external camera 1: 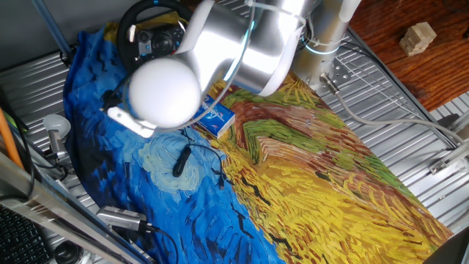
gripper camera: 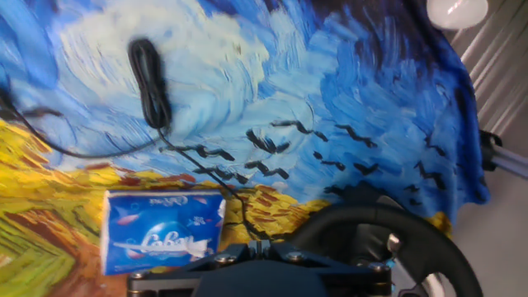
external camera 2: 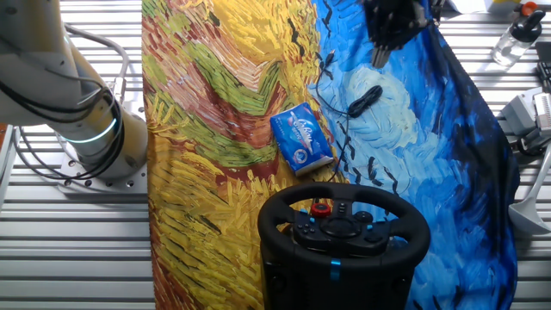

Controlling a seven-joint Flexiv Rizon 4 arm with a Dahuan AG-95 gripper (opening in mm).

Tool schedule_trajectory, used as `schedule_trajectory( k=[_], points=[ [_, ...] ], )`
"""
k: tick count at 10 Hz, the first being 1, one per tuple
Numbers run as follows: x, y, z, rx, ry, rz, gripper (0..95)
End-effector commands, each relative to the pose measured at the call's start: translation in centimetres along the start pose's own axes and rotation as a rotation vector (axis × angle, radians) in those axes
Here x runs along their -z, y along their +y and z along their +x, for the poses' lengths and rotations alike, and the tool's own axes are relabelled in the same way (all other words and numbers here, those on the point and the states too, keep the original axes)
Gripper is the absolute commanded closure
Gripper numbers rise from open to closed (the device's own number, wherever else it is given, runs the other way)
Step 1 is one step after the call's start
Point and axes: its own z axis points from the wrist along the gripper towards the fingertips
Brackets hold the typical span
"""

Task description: Rotate the steering wheel 90 degrees counterclockwise

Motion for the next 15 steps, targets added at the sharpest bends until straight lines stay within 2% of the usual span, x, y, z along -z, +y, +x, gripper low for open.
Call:
schedule_trajectory(
  k=[1,3,5,6,7,8,9,10,11,14,15],
  points=[
    [-2.0,-0.8,1.8,0.025,-0.021,0.031,95.0],
    [-4.8,-2.5,3.6,0.065,-0.060,0.039,95.0],
    [-7.5,-4.1,5.0,0.097,-0.088,0.034,95.0],
    [-8.2,-4.4,5.3,0.107,-0.083,0.039,95.0],
    [-9.2,-4.9,5.6,0.145,-0.035,0.048,95.0],
    [-9.8,-5.0,6.0,0.159,-0.006,0.055,95.0],
    [-10.4,-4.9,6.6,0.161,0.008,0.066,95.0],
    [-11.3,-5.0,7.4,0.168,0.039,0.078,95.0],
    [-11.8,-5.1,7.9,0.167,0.051,0.079,95.0],
    [-12.3,-4.8,8.1,0.156,0.022,0.065,95.0],
    [-12.3,-4.8,8.1,0.146,-0.013,0.050,95.0]
  ],
)
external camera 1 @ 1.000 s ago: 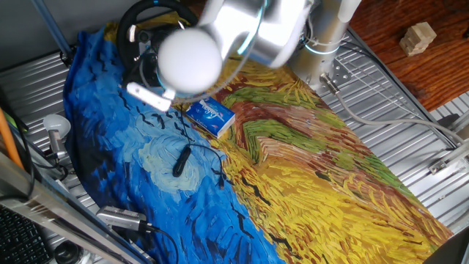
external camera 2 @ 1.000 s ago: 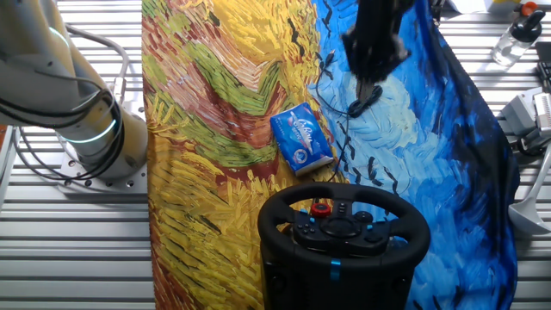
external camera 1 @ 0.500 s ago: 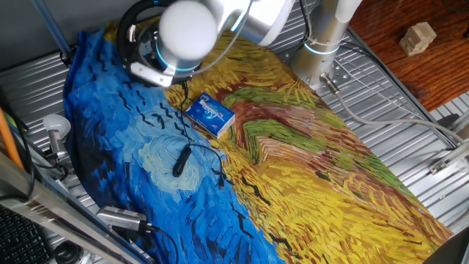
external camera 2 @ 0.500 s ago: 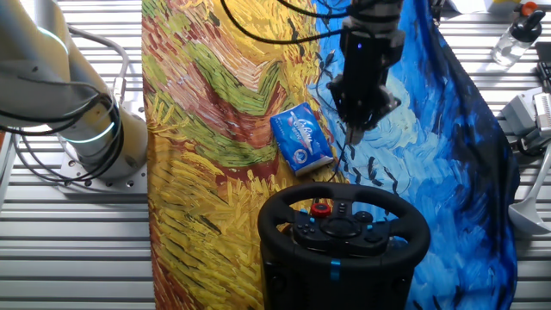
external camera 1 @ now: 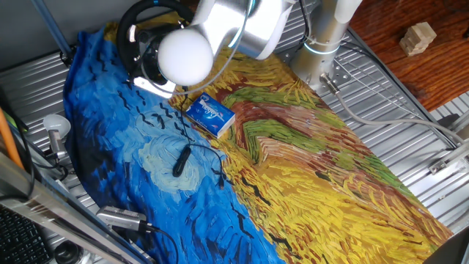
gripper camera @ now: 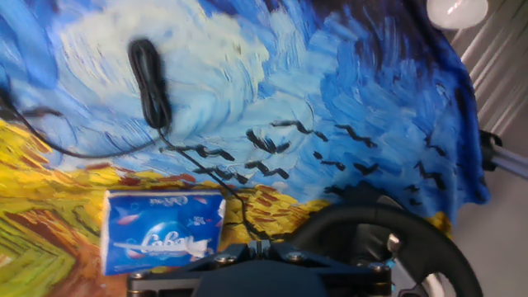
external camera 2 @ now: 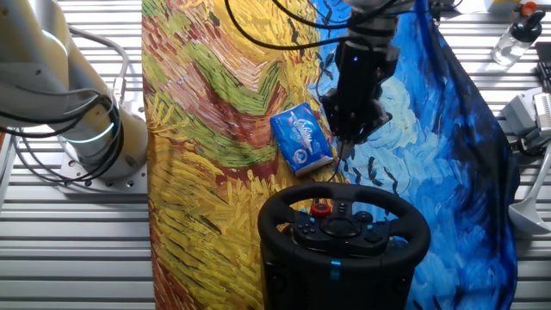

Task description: Rotate the steering wheel 90 degrees counterclockwise

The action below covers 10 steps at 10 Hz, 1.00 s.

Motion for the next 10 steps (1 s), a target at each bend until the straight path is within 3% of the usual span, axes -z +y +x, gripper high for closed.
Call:
schedule_trajectory(
  k=[1,2,4,7,8,9,10],
  points=[
    [0.04,0.00,-0.01,-0.025,-0.110,-0.033,95.0],
    [0.04,0.00,-0.01,-0.034,-0.151,-0.060,95.0],
    [0.04,0.00,-0.01,-0.057,-0.176,-0.086,95.0],
    [0.04,0.00,-0.01,-0.109,-0.180,-0.125,95.0],
    [0.04,0.00,-0.01,-0.098,-0.204,-0.142,95.0],
    [0.04,0.00,-0.01,-0.117,-0.215,-0.189,95.0],
    [0.04,0.00,-0.01,-0.129,-0.218,-0.194,95.0]
  ],
)
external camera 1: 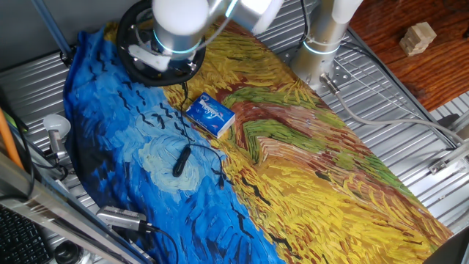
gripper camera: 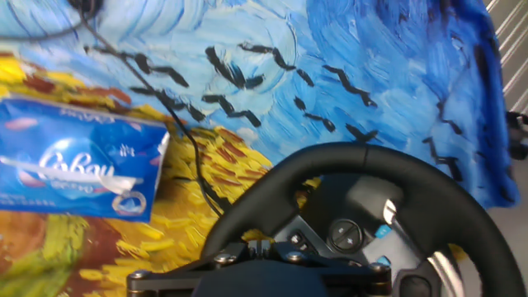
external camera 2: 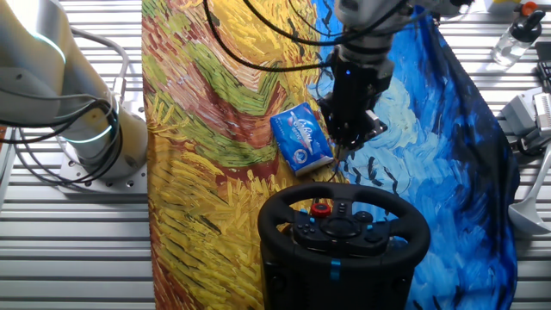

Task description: Rotate the steering wheel 90 degrees counterclockwise

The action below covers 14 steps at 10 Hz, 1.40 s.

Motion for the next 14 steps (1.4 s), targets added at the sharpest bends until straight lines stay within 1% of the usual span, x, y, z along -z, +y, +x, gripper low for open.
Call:
schedule_trajectory(
  k=[1,2,3,4,5,8,12,14],
  points=[
    [0.07,0.09,0.09,-0.042,-0.005,-0.017,95.0],
    [0.07,0.09,0.09,-0.059,0.009,0.002,95.0],
    [0.07,0.09,0.09,-0.051,0.015,0.001,95.0],
    [0.07,0.09,0.09,-0.053,0.039,0.012,95.0],
    [0.07,0.09,0.09,-0.061,0.055,0.026,95.0],
    [0.07,0.09,0.09,-0.095,0.051,0.035,95.0],
    [0.07,0.09,0.09,-0.086,0.056,0.038,95.0],
    [0.07,0.09,0.09,-0.074,0.049,0.042,95.0]
  ],
)
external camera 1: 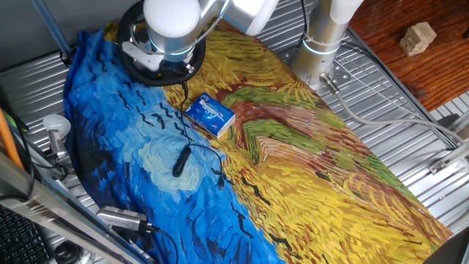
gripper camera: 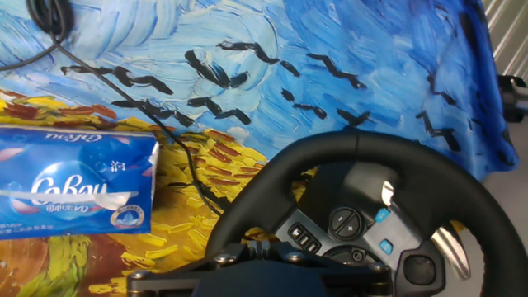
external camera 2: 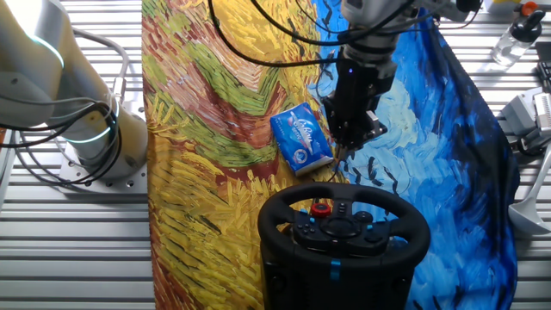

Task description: Rotate the steering wheel 90 degrees counterclockwise

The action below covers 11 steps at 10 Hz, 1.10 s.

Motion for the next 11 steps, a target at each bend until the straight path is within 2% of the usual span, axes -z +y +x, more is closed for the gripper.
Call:
schedule_trajectory(
  k=[1,6,9,11],
  points=[
    [-0.02,-0.04,0.01,0.004,0.003,0.006,95.0],
    [-0.02,-0.04,0.01,-0.031,-0.006,0.013,95.0],
    [-0.02,-0.04,0.01,-0.049,0.026,0.038,95.0],
    [-0.02,-0.04,0.01,-0.060,0.027,0.043,95.0]
  ],
)
